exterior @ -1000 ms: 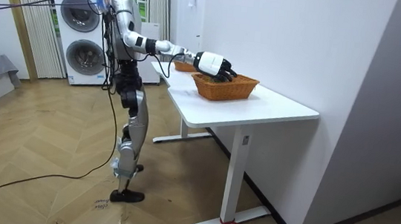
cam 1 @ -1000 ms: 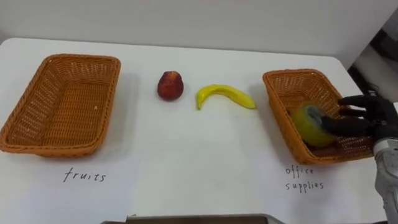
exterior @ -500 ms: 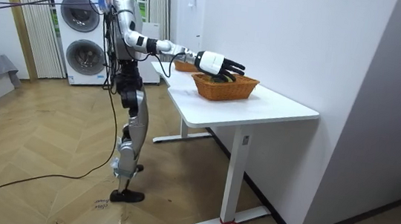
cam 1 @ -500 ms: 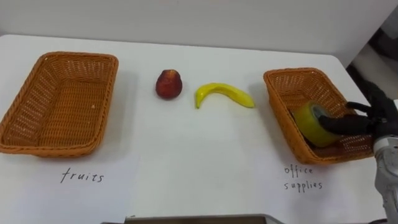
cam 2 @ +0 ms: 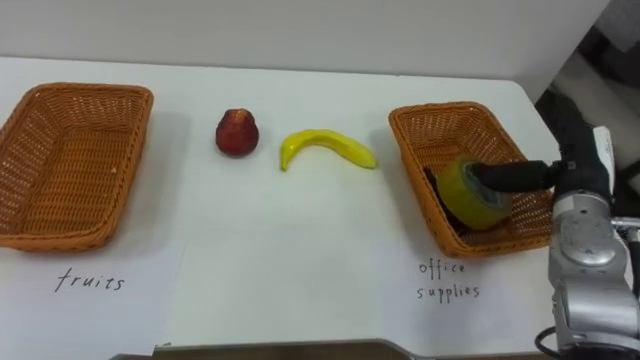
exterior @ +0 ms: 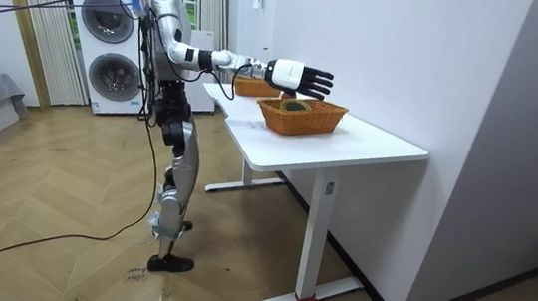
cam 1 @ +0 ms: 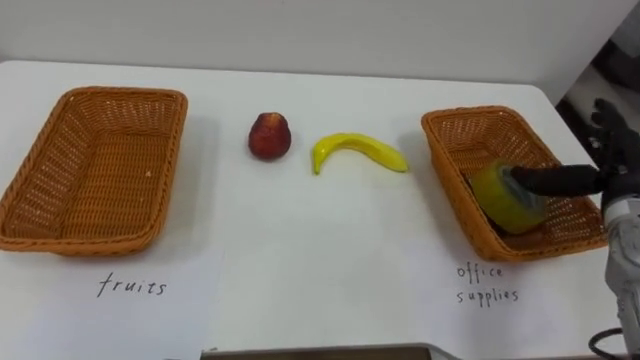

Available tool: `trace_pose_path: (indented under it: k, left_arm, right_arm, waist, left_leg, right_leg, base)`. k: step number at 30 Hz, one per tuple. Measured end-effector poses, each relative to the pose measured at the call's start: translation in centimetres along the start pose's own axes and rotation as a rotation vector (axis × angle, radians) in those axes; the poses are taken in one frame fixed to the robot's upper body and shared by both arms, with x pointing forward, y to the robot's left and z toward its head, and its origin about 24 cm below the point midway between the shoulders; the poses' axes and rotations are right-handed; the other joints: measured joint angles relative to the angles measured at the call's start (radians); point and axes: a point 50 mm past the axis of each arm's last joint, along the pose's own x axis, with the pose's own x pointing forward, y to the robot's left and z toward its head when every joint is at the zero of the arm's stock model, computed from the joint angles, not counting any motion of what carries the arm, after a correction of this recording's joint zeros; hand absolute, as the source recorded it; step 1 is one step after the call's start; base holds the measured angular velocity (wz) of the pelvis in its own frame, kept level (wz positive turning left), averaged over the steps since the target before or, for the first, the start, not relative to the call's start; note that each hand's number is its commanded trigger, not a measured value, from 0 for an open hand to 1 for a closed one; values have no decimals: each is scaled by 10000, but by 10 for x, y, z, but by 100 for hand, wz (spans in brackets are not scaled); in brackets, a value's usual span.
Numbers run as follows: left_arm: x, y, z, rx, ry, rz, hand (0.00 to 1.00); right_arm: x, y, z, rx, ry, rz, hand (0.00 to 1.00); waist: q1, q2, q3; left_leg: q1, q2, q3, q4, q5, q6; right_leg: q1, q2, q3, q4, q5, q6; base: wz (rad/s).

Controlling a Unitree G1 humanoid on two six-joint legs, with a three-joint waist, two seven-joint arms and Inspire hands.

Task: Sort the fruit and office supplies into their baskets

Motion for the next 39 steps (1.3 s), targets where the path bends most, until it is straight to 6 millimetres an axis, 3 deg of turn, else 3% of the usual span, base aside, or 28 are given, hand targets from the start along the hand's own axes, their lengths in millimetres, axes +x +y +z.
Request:
trace_pose_path:
  k: [5, 8, 27, 33, 39]
  left_arm:
    - [0, 1, -1, 3, 18, 80, 0]
    - [0, 2, -1, 9, 20, 205, 0]
    - [1, 5, -2, -151, 97, 296, 0]
    - [1, 5, -1, -194, 59, 318, 0]
    - [2, 6, 5, -311, -273, 407, 0]
  right_arm:
    - [-3, -1, 24, -273, -1083, -77, 0]
    - [-4, -1, 29, -280, -1272, -90, 0]
    - [-8, -2, 43, -241, -1936, -106, 0]
    - [-9, -3, 50, -205, -2216, -135, 0]
    - [-8, -3, 53, -195, -2342, -244, 0]
  waist:
    - [-1, 29, 17]
    - [38, 31, 14]
    - [145, 0, -50]
    - [157, -7, -40]
    - [290, -120, 20]
  left_leg:
    - [48, 26, 87, -9, -3, -5]
    - [89, 64, 118, -34, -13, -20]
    - [158, 75, 138, -43, -15, -24]
    - [163, 77, 138, -57, -15, -24]
    - [121, 76, 118, -57, -16, -24]
  right_leg:
    - [10, 15, 2, 6, 1, -1]
    - [24, 52, 38, 13, 12, -19]
    - [55, 63, 47, 17, 15, -24]
    - [105, 64, 44, 18, 15, -24]
    - [63, 62, 35, 59, 15, -24]
  base:
    - [-2]
    - [-4]
    - [0]
    - [0]
    - [0]
